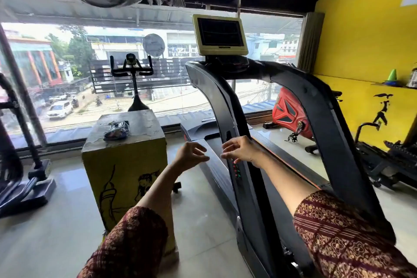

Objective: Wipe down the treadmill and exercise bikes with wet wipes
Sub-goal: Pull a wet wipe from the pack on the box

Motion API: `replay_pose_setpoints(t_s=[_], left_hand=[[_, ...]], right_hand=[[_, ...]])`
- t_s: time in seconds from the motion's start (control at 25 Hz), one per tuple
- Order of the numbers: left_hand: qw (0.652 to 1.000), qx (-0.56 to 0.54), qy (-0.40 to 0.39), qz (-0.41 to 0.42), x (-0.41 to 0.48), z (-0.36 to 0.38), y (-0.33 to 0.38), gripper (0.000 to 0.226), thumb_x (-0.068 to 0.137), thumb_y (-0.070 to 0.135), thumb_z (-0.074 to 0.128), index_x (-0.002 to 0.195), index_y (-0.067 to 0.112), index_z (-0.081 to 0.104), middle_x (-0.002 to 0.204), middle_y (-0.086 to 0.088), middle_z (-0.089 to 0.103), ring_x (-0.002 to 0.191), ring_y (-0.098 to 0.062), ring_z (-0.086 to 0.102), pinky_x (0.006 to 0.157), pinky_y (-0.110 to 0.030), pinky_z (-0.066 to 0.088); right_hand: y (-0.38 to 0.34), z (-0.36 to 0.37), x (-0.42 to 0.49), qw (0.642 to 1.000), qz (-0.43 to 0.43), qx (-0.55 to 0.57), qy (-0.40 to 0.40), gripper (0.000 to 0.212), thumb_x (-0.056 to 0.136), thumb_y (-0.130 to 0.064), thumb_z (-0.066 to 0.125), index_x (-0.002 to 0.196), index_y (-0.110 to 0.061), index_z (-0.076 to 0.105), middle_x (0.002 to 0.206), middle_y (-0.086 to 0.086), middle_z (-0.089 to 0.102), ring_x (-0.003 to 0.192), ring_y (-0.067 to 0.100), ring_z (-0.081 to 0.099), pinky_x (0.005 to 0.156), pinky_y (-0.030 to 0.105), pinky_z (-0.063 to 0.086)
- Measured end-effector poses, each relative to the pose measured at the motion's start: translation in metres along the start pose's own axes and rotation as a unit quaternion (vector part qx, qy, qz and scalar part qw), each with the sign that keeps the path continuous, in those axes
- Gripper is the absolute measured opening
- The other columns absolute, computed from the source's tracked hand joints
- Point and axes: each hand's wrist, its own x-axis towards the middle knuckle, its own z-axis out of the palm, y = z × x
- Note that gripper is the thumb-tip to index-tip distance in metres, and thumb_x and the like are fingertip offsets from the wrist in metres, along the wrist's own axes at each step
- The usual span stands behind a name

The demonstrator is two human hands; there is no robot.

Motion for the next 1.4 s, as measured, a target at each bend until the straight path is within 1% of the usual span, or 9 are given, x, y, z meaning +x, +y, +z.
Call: replay_pose_setpoints(t_s=[0.12, 0.44, 0.68, 0.76, 0.96, 1.08, 1.16, 1.28, 1.4], left_hand=[[1.0, 0.016, 0.014, -0.004, 0.054, -0.02, -0.024, 0.031, 0.077, 0.017, 0.079, 0.102, 0.004, 0.069, 0.091, -0.011, 0.07, 0.078, -0.016, 0.063, 0.067, -0.021, 0.049], [0.997, 0.051, 0.039, -0.046, 0.186, -0.054, -0.107, 0.032, 0.079, 0.018, 0.078, 0.106, 0.005, 0.069, 0.098, -0.014, 0.072, 0.085, -0.02, 0.067, 0.079, -0.032, 0.054], [0.984, 0.073, 0.122, -0.107, 0.266, -0.094, -0.162, 0.029, 0.078, 0.015, 0.079, 0.103, 0.002, 0.07, 0.098, -0.014, 0.072, 0.08, -0.013, 0.065, 0.06, -0.007, 0.047], [0.977, 0.071, 0.153, -0.133, 0.284, -0.112, -0.174, 0.029, 0.078, 0.011, 0.078, 0.103, -0.001, 0.069, 0.098, -0.015, 0.072, 0.079, -0.014, 0.063, 0.059, -0.007, 0.047], [0.943, 0.059, 0.246, -0.217, 0.293, -0.159, -0.217, 0.023, 0.08, 0.009, 0.075, 0.101, 0.003, 0.067, 0.084, -0.006, 0.066, 0.077, -0.017, 0.062, 0.06, -0.023, 0.05], [0.929, 0.093, 0.26, -0.247, 0.278, -0.182, -0.24, 0.015, 0.08, 0.001, 0.073, 0.088, 0.008, 0.063, 0.071, 0.001, 0.059, 0.059, 0.004, 0.057, 0.058, -0.011, 0.044], [0.911, 0.105, 0.297, -0.265, 0.276, -0.203, -0.257, 0.017, 0.079, -0.001, 0.073, 0.09, 0.006, 0.063, 0.069, 0.002, 0.057, 0.051, 0.007, 0.054, 0.055, -0.007, 0.042], [0.894, 0.119, 0.331, -0.276, 0.277, -0.23, -0.283, 0.019, 0.078, 0.002, 0.075, 0.089, 0.011, 0.063, 0.068, 0.008, 0.058, 0.052, 0.005, 0.054, 0.058, -0.011, 0.045], [0.886, 0.138, 0.334, -0.29, 0.283, -0.252, -0.305, 0.021, 0.078, 0.009, 0.077, 0.095, 0.009, 0.065, 0.074, 0.01, 0.059, 0.066, 0.0, 0.056, 0.06, -0.01, 0.047]], right_hand=[[-0.001, 0.005, 0.067, 1.0, -0.008, 0.013, -0.002, 0.037, 0.078, -0.014, 0.078, 0.111, -0.005, 0.063, 0.098, 0.007, 0.068, 0.089, 0.015, 0.064, 0.068, 0.03, 0.053], [0.016, 0.031, 0.242, 0.997, -0.015, 0.048, -0.061, 0.035, 0.079, -0.015, 0.077, 0.11, -0.005, 0.063, 0.094, 0.007, 0.07, 0.08, 0.011, 0.066, 0.064, 0.028, 0.05], [-0.002, 0.061, 0.385, 0.981, -0.075, 0.063, -0.168, 0.02, 0.083, -0.011, 0.072, 0.101, -0.01, 0.063, 0.088, 0.005, 0.068, 0.075, 0.008, 0.062, 0.063, 0.025, 0.048], [-0.015, 0.075, 0.428, 0.972, -0.1, 0.057, -0.203, 0.024, 0.083, -0.01, 0.072, 0.105, -0.005, 0.064, 0.086, 0.005, 0.067, 0.072, 0.008, 0.061, 0.061, 0.024, 0.049], [-0.048, 0.133, 0.517, 0.942, -0.145, 0.073, -0.295, 0.029, 0.081, -0.013, 0.075, 0.106, -0.003, 0.065, 0.082, 0.001, 0.067, 0.07, 0.008, 0.062, 0.054, 0.019, 0.047], [-0.063, 0.181, 0.541, 0.918, -0.15, 0.087, -0.358, 0.024, 0.083, -0.008, 0.072, 0.105, -0.004, 0.063, 0.082, 0.002, 0.066, 0.068, 0.009, 0.06, 0.051, 0.017, 0.046], [-0.076, 0.215, 0.559, 0.9, -0.164, 0.083, -0.396, 0.026, 0.083, -0.004, 0.071, 0.108, 0.001, 0.063, 0.085, 0.006, 0.064, 0.067, 0.01, 0.057, 0.048, 0.015, 0.045], [-0.099, 0.259, 0.585, 0.881, -0.206, 0.065, -0.422, 0.032, 0.083, -0.002, 0.07, 0.112, 0.007, 0.062, 0.094, 0.016, 0.066, 0.067, 0.011, 0.057, 0.049, 0.014, 0.044], [-0.125, 0.291, 0.611, 0.861, -0.257, 0.054, -0.436, 0.035, 0.081, -0.002, 0.072, 0.112, 0.009, 0.062, 0.104, 0.022, 0.067, 0.073, 0.012, 0.06, 0.053, 0.014, 0.049]])
